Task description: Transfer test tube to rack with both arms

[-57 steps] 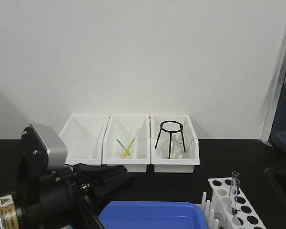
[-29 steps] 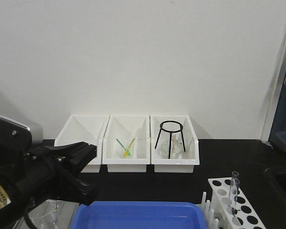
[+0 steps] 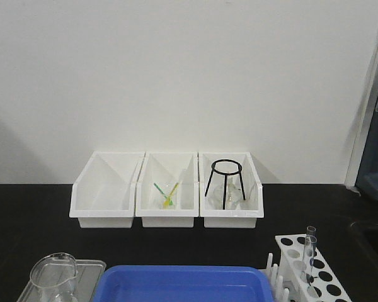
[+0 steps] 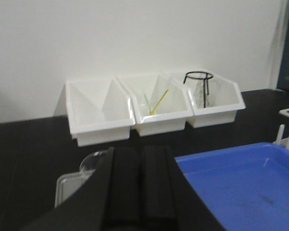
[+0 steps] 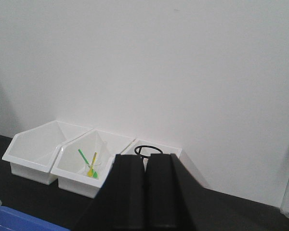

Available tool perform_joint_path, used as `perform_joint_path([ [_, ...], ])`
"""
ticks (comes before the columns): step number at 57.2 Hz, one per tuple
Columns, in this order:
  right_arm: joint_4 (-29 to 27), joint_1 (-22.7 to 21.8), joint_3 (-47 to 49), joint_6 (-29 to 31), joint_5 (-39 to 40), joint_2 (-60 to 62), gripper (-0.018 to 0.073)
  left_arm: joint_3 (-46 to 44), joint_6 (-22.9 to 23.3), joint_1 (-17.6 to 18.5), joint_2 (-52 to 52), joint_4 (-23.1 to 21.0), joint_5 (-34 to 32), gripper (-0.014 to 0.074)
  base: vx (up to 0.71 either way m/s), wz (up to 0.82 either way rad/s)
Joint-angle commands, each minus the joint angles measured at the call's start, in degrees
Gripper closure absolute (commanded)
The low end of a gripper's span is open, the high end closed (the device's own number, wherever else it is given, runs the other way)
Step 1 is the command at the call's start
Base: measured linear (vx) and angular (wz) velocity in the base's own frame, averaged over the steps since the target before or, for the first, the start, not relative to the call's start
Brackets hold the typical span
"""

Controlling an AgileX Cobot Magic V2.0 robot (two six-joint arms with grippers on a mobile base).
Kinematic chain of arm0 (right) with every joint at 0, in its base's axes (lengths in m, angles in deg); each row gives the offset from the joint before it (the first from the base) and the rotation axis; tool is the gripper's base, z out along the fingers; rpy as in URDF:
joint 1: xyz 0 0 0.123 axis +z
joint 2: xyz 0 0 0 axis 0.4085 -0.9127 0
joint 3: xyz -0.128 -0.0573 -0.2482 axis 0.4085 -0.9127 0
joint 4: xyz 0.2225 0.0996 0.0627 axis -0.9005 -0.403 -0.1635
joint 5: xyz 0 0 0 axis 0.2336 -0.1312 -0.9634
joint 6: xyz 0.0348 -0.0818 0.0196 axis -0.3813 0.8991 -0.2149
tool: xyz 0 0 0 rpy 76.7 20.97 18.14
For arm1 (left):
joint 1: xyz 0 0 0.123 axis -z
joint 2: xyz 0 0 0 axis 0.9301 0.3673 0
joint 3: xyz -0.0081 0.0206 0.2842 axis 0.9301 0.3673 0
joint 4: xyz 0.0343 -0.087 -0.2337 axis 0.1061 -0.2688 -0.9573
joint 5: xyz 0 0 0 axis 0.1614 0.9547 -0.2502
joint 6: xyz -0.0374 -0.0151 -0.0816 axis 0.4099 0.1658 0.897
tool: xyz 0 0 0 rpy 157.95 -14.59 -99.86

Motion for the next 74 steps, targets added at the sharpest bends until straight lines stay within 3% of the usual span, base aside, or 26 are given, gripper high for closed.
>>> perform_joint_path([
  [1,0.58,-0.17,1.78,0.66,3.56,-0.18,0.0570,4.32,2.25,-3.71,-6.80,0.59,-3.53,0.0603,0.00,0.00],
  [7,0.58,-0.17,1.78,0.66,3.56,-0.18,0.0570,10.11,3.33,-6.18,-13.53,2.54,-3.53,0.0603,0.00,0.00],
  [13,0.58,-0.17,1.78,0.66,3.56,-0.18,0.0570,10.07,3.32,-6.98,-19.08,6.32,3.20,0.0603,0.00,0.00],
  [20,0.58,-0.17,1.78,0.66,3.43,-0.35,0.0570,10.09,3.32,-6.98,-19.39,9.93,3.44,0.0603,0.00,0.00],
  [74,0.58,-0.17,1.78,0.65,3.43,-0.35,0.0570,10.09,3.32,-6.91,-19.46,8.57,3.47,0.0603,0.00,0.00],
])
